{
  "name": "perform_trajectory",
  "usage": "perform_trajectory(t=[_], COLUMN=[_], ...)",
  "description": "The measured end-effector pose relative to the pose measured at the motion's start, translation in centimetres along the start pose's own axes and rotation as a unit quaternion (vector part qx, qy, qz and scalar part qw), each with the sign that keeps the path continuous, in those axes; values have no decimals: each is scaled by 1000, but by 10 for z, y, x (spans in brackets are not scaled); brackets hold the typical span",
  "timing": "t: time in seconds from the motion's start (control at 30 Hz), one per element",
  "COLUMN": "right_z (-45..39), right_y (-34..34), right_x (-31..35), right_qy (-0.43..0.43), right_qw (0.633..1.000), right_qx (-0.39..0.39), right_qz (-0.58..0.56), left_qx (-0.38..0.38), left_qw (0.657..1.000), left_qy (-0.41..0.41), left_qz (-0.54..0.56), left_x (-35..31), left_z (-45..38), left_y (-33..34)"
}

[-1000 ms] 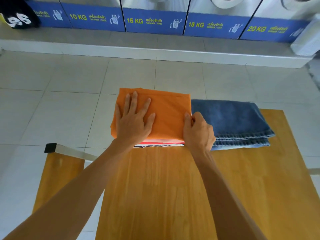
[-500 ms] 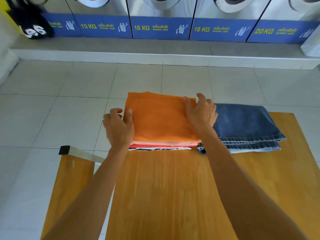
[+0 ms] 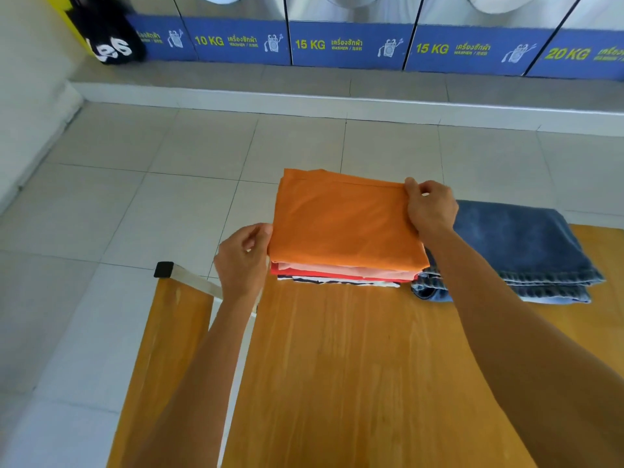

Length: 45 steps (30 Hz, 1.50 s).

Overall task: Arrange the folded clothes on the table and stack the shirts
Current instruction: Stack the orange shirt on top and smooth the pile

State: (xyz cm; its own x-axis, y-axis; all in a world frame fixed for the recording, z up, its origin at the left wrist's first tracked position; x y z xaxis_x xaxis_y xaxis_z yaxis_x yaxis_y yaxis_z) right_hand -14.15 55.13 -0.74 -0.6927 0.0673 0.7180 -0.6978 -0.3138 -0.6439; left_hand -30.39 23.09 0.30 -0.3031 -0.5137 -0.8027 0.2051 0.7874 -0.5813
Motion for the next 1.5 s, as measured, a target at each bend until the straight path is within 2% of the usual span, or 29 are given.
perform_trajectory(t=[0.1, 0.17, 0.27, 0.33, 0.47, 0.57, 0.63, 0.7, 0.77, 0.83, 0.9, 0.97, 1.1, 1.23, 1.5], right_z=[13, 44, 113, 137, 129, 129, 130, 129, 128, 128, 127, 122, 115, 112, 80], right_y=[-11, -5, 39, 73, 98, 100, 101, 100, 100, 102, 101, 98, 92, 90, 62], right_x=[22, 47, 69, 61, 41, 39, 41, 41, 42, 43, 42, 35, 19, 16, -2], right_qy=[-69, -183, -380, -419, -369, -361, -354, -349, -350, -350, -338, -309, -253, -227, -135], right_qw=[991, 973, 912, 883, 885, 881, 883, 885, 884, 884, 888, 898, 914, 923, 935], right_qx=[-102, -120, -33, 32, 54, 50, 51, 48, 41, 39, 32, 22, 10, 9, 30], right_qz=[56, 79, 150, 208, 279, 301, 304, 305, 306, 308, 309, 313, 316, 312, 326], left_qx=[16, 36, 40, 42, 48, 79, 105, 86, 25, -14, 17, 84, 183, 187, 182], left_qw=[999, 999, 999, 999, 998, 994, 991, 995, 1000, 992, 979, 976, 938, 926, 929], left_qy=[-41, -36, -28, -31, -11, -41, -62, -55, -1, 113, 193, 195, 209, 207, 185], left_qz=[23, 14, 7, 10, 47, 70, 44, 17, -17, -55, -58, -50, -209, -254, -264], left_x=[13, 18, 21, 21, 19, 27, 31, 24, 1, -34, -61, -71, -48, -31, -25], left_z=[13, 20, 23, 20, 21, 19, 14, 6, -2, -10, -21, -37, -47, -41, -42], left_y=[-2, 3, 8, 8, 1, 6, 8, 1, -5, 5, 33, 64, 107, 111, 112])
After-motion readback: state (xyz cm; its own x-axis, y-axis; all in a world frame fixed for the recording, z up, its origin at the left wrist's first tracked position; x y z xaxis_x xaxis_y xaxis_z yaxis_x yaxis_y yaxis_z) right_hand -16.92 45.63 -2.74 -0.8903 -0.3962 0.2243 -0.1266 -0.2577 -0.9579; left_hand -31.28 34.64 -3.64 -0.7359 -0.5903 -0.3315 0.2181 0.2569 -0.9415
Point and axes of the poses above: each hand's wrist, its own z-axis away from the middle knuckle, its own y-axis out of the palm, x = y × z, the point moved 7 cm from there along -z, towards the middle knuckle, and after that the axes turned 7 degrees about y, right-handed, at the moved point
